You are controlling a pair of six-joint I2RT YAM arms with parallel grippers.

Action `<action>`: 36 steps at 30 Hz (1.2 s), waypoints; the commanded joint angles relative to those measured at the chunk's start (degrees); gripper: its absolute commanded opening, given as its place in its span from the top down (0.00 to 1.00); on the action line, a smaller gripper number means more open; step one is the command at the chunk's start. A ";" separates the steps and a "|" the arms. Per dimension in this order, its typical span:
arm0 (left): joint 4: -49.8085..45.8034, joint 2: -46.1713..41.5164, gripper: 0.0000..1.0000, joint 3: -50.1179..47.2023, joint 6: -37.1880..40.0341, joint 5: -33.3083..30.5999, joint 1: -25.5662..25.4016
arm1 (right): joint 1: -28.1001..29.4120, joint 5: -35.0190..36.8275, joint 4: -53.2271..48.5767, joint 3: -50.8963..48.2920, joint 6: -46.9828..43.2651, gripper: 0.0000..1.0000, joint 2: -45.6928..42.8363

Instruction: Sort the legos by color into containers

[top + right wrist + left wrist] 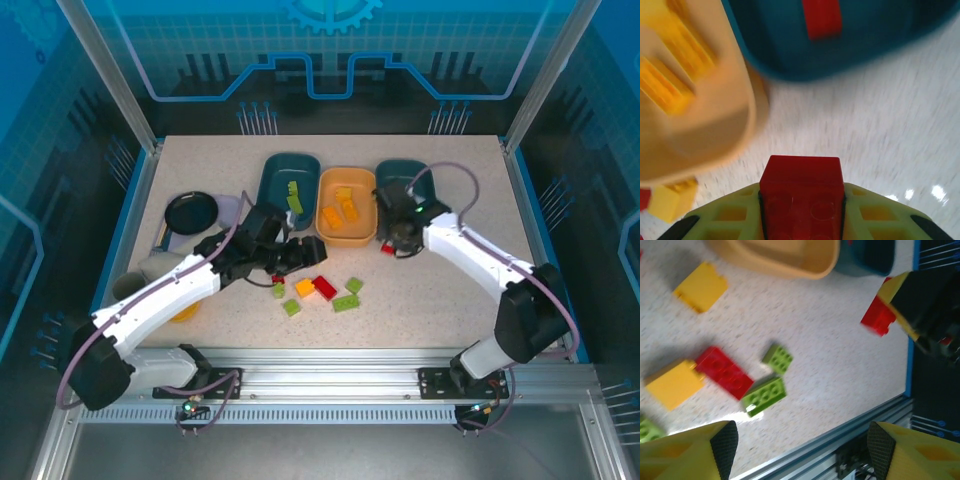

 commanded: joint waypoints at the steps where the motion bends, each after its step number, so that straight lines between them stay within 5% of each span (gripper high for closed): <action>1: 4.50 4.84 0.27 6.95 -1.42 0.58 0.14 | -6.82 2.70 1.54 5.55 -17.08 0.76 4.86; 7: 7.85 16.68 0.27 17.82 -4.76 3.25 2.55 | -13.86 2.84 -2.63 28.95 -31.21 0.76 26.21; 12: 7.72 22.56 0.28 21.63 -8.52 3.55 4.30 | -17.61 1.81 -8.58 45.85 -33.16 0.73 42.38; 18: 1.51 21.44 0.28 18.94 -8.27 -0.38 4.71 | -18.54 -2.69 -12.40 56.72 -33.90 0.55 52.25; 23: -7.13 16.97 0.29 15.55 -6.52 -5.41 6.12 | -16.54 -5.96 -12.66 57.13 -33.86 0.38 45.69; 27: -15.19 13.55 0.29 12.05 -4.15 -9.42 8.67 | -13.52 -8.73 -7.88 48.22 -31.95 0.31 31.55; 36: -19.22 13.72 0.26 3.28 6.87 -7.38 13.86 | -0.47 -32.02 21.63 -0.13 -29.22 0.23 -2.16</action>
